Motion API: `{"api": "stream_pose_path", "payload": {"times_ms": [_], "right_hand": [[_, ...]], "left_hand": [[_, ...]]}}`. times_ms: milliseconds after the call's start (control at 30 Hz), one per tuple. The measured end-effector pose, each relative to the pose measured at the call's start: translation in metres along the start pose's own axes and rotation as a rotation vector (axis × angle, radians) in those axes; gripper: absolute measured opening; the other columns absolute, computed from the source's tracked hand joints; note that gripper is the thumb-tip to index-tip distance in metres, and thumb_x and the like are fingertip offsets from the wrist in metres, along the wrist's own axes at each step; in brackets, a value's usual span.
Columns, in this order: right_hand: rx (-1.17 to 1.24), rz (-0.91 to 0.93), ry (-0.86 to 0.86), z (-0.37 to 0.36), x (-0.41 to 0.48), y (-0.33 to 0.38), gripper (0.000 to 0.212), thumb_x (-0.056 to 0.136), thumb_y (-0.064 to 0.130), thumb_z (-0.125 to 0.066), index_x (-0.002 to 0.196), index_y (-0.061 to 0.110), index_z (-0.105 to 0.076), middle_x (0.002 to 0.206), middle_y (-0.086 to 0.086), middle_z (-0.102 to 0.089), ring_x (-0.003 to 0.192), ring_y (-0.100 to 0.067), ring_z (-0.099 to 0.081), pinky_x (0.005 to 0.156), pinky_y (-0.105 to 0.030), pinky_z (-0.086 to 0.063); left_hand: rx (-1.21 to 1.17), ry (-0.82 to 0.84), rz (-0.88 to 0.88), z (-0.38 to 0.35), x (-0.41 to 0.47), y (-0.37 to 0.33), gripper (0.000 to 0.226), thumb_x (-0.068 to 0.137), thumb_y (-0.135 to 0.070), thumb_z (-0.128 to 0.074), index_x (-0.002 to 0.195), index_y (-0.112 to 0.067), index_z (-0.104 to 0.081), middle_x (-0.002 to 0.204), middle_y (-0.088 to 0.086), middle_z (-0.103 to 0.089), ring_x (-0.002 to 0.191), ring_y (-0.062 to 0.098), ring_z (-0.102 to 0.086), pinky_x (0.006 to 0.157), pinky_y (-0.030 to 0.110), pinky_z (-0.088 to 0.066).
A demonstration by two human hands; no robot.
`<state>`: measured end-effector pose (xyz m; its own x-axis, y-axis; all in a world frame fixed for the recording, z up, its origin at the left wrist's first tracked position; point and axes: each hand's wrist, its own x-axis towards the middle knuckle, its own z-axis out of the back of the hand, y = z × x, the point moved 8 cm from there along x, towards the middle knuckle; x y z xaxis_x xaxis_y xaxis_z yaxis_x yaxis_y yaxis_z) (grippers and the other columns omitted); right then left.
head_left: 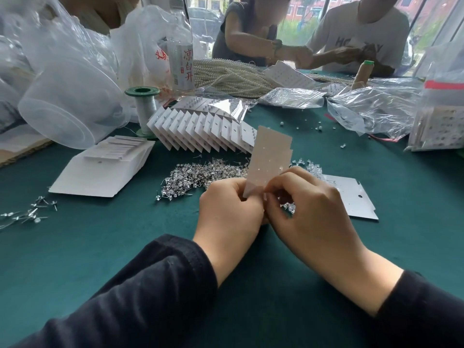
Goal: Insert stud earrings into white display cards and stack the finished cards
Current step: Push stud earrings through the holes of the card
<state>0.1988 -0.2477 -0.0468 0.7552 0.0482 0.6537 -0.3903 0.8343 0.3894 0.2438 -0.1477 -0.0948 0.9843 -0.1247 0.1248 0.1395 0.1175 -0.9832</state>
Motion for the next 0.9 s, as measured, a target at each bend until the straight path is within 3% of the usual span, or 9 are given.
{"api": "stream_pose_path", "payload": {"times_ms": [67,167,300,667,800,900], "right_hand": [[-0.029,0.017,-0.012,0.001,0.0,0.001,0.006,0.074,0.008,-0.058,0.073,0.005,-0.063,0.073,-0.006,-0.061,0.063,-0.023,-0.057,0.061,-0.034,-0.045],[-0.06,0.03,-0.011,0.0,-0.001,0.003,0.004,0.074,0.006,-0.06,0.072,0.005,-0.063,0.072,-0.007,-0.06,0.063,-0.026,-0.057,0.062,-0.032,-0.043],[-0.078,0.051,0.017,-0.006,-0.003,0.007,0.006,0.074,0.007,-0.059,0.07,0.004,-0.061,0.069,-0.009,-0.059,0.06,-0.028,-0.056,0.055,-0.033,-0.047],[-0.108,0.031,0.038,-0.011,-0.004,0.005,0.007,0.073,0.01,-0.056,0.069,0.005,-0.061,0.067,-0.007,-0.059,0.057,-0.026,-0.056,0.054,-0.03,-0.045],[-0.086,0.043,0.062,-0.012,-0.004,0.006,0.007,0.074,0.007,-0.056,0.071,0.004,-0.062,0.069,-0.009,-0.06,0.06,-0.027,-0.057,0.06,-0.031,-0.042],[-0.075,0.059,0.013,-0.003,0.0,0.008,0.007,0.077,0.005,-0.057,0.072,0.003,-0.062,0.072,-0.01,-0.061,0.064,-0.027,-0.058,0.062,-0.032,-0.042]], "left_hand": [[0.033,-0.006,-0.036,0.002,0.002,-0.004,0.023,0.076,-0.026,-0.059,0.07,-0.004,-0.064,0.076,0.022,-0.068,0.08,0.039,-0.065,0.076,0.051,-0.054],[0.069,-0.025,-0.049,0.007,0.002,-0.006,0.01,0.08,-0.011,-0.063,0.072,-0.005,-0.066,0.072,0.01,-0.067,0.076,0.034,-0.066,0.076,0.05,-0.053],[-0.132,-0.064,0.047,0.008,-0.001,0.001,0.018,0.075,-0.001,-0.067,0.07,-0.017,-0.074,0.077,0.008,-0.074,0.084,0.032,-0.069,0.082,0.049,-0.054],[-0.122,-0.097,0.117,0.009,0.001,0.011,0.021,0.071,0.0,-0.07,0.066,-0.02,-0.074,0.071,0.004,-0.074,0.076,0.024,-0.071,0.078,0.043,-0.057],[-0.186,-0.102,0.108,0.009,0.002,0.012,0.023,0.074,0.002,-0.068,0.06,-0.015,-0.072,0.07,0.004,-0.074,0.072,0.022,-0.07,0.072,0.033,-0.057],[-0.3,-0.06,0.079,0.004,0.001,0.0,0.015,0.079,0.0,-0.066,0.072,-0.013,-0.071,0.068,0.003,-0.073,0.064,0.016,-0.068,0.063,0.026,-0.057]]}}
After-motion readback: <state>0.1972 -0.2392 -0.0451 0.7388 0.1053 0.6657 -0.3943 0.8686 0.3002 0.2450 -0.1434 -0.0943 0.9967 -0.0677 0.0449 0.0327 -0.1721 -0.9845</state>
